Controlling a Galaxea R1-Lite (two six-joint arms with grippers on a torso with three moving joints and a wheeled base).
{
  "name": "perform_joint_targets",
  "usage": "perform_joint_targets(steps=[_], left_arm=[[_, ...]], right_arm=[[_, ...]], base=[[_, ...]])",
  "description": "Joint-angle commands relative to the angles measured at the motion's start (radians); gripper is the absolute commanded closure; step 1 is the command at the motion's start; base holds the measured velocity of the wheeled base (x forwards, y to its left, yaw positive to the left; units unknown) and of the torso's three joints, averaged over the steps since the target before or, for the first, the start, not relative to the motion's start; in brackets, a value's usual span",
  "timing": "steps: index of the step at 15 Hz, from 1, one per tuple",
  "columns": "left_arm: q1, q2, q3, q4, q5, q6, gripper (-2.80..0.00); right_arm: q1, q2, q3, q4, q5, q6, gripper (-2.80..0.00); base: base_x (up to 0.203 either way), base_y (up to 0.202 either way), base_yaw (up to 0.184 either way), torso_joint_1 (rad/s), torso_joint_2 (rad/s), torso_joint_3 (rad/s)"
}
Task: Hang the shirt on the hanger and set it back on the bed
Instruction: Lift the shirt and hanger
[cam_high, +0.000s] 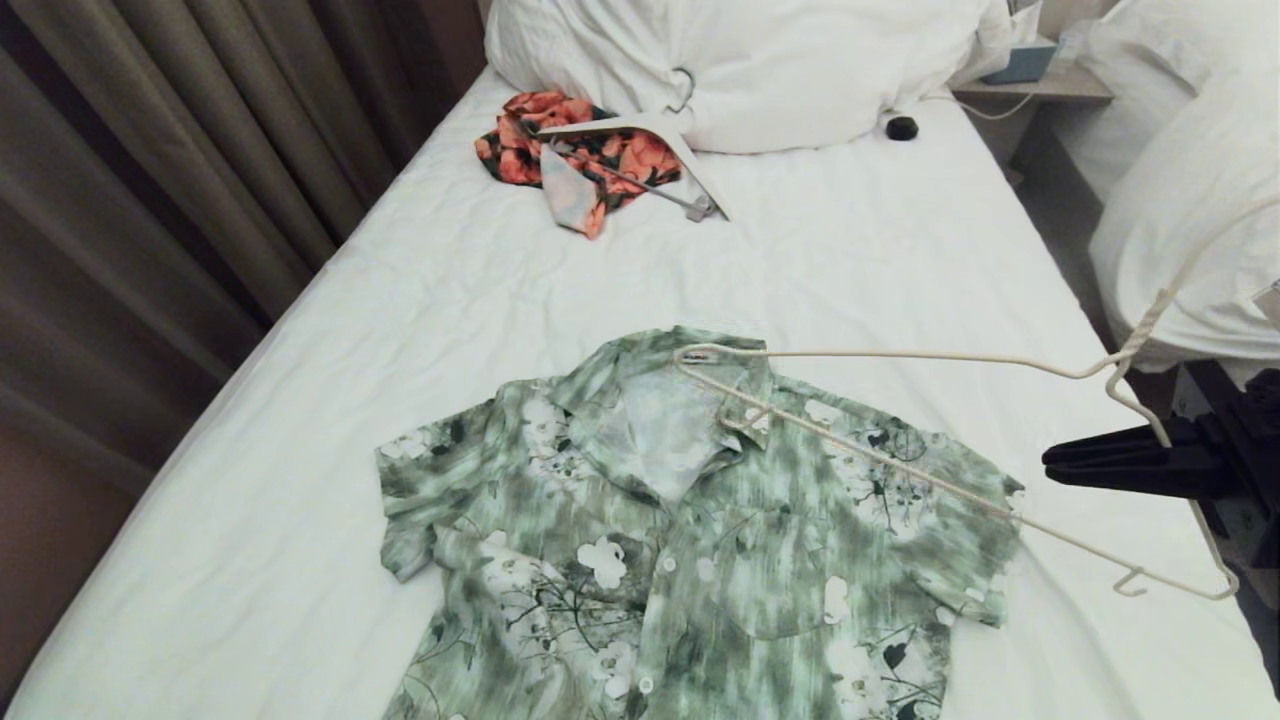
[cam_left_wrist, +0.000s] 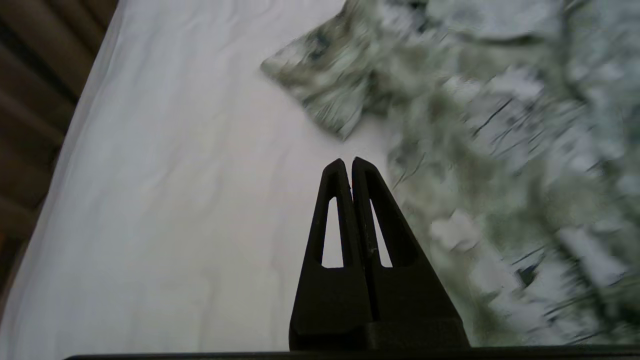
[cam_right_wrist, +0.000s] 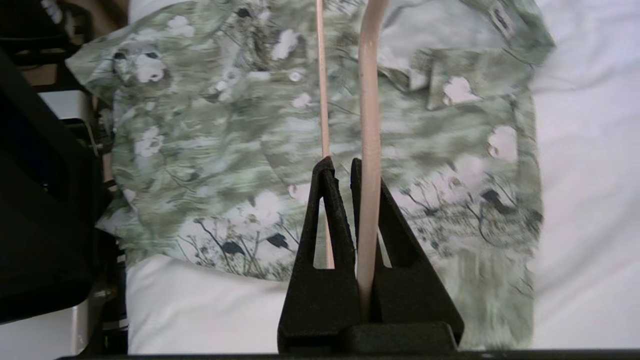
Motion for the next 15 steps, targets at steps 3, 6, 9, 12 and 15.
perform_joint_targets(steps=[3, 6, 9, 12, 15], left_arm=[[-0.007, 0.223, -0.160, -0.014, -0.096, -0.059, 0.00], [-0.017, 0.458, -0.203, -0.055, -0.264, -0.134, 0.00], [-0.053, 0.760, -0.222, -0.186, -0.408, -0.212, 0.00], [-0.201, 1.053, -0.252, -0.413, -0.465, -0.335, 0.00], [-0.293, 1.331, -0.319, -0.603, -0.486, -0.432, 0.00]], right_arm=[[-0.052, 0.005, -0.001, 0.003, 0.011, -0.004, 0.00], [-0.069, 0.010, -0.006, 0.002, 0.015, 0.004, 0.00], [-0.069, 0.008, -0.041, 0.002, 0.019, 0.032, 0.00], [-0.070, 0.010, -0.073, 0.002, 0.021, 0.074, 0.00], [-0.083, 0.008, -0.078, -0.005, 0.022, 0.091, 0.00]], base=[[0.000, 0.000, 0.000, 0.000, 0.00, 0.000], [0.000, 0.000, 0.000, 0.000, 0.00, 0.000], [0.000, 0.000, 0.000, 0.000, 0.00, 0.000], [0.000, 0.000, 0.000, 0.000, 0.00, 0.000], [0.000, 0.000, 0.000, 0.000, 0.00, 0.000]])
